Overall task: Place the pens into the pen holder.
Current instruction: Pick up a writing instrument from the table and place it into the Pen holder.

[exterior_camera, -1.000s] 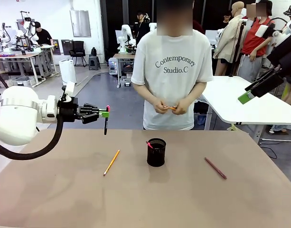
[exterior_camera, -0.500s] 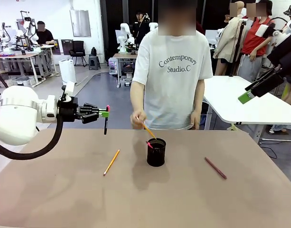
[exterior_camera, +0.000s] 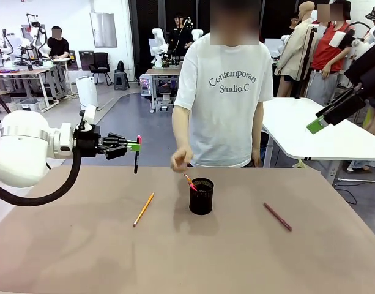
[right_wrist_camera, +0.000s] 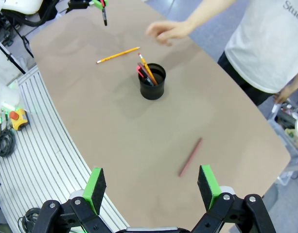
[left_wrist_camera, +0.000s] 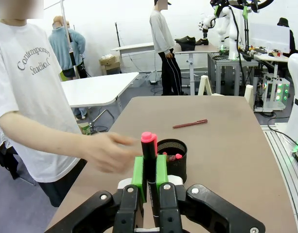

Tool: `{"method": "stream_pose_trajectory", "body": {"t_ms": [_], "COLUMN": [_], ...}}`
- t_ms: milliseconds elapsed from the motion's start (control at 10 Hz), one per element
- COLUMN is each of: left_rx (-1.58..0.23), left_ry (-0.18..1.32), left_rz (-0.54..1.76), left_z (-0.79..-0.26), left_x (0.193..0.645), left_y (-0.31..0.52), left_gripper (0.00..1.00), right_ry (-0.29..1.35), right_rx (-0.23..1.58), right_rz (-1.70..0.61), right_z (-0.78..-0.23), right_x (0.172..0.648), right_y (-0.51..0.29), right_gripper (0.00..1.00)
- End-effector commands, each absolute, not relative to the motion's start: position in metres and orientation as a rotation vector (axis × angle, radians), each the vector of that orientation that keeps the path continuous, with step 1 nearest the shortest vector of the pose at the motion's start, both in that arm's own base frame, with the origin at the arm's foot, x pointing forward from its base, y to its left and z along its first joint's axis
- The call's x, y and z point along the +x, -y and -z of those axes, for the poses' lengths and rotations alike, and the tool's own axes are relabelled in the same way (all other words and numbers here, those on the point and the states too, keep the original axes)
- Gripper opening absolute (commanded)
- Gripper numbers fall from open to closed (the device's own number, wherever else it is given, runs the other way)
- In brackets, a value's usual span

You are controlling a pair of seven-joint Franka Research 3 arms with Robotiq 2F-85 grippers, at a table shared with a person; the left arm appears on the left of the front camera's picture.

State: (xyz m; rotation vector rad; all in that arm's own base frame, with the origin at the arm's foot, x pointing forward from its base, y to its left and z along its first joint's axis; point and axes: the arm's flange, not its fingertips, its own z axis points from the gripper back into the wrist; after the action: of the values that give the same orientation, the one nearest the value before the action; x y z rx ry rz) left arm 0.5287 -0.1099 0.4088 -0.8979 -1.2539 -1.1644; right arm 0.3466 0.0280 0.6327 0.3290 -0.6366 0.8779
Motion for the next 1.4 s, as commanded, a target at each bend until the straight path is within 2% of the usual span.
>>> {"method": "stream_pose_trajectory", "body": {"t_ms": [0,800,1300], "left_rx": [-0.904,-0.874,-0.990], "left_ry": [1.261,1.261,1.270], "left_rz": [1.169,1.157,1.186], "left_z": [-0.409,-0.409,-0.411], "left_x": [0.528,0.530,0.533], "left_y": [0.110,0.109,0.148], "left_gripper": [0.00,0.00,0.00], "right_ry": [0.643,0.643,0.643], "right_rx": [0.345,0.345,0.345], "right_rz": [-0.881,-0.881,-0.881], "right_z": [-0.633,-0.633,-0.633], "right_x": [0.346,0.346,0.346], "right_y": [-0.028,-0.028,-0.028], "right_gripper": [1.00,1.00,1.00]}}
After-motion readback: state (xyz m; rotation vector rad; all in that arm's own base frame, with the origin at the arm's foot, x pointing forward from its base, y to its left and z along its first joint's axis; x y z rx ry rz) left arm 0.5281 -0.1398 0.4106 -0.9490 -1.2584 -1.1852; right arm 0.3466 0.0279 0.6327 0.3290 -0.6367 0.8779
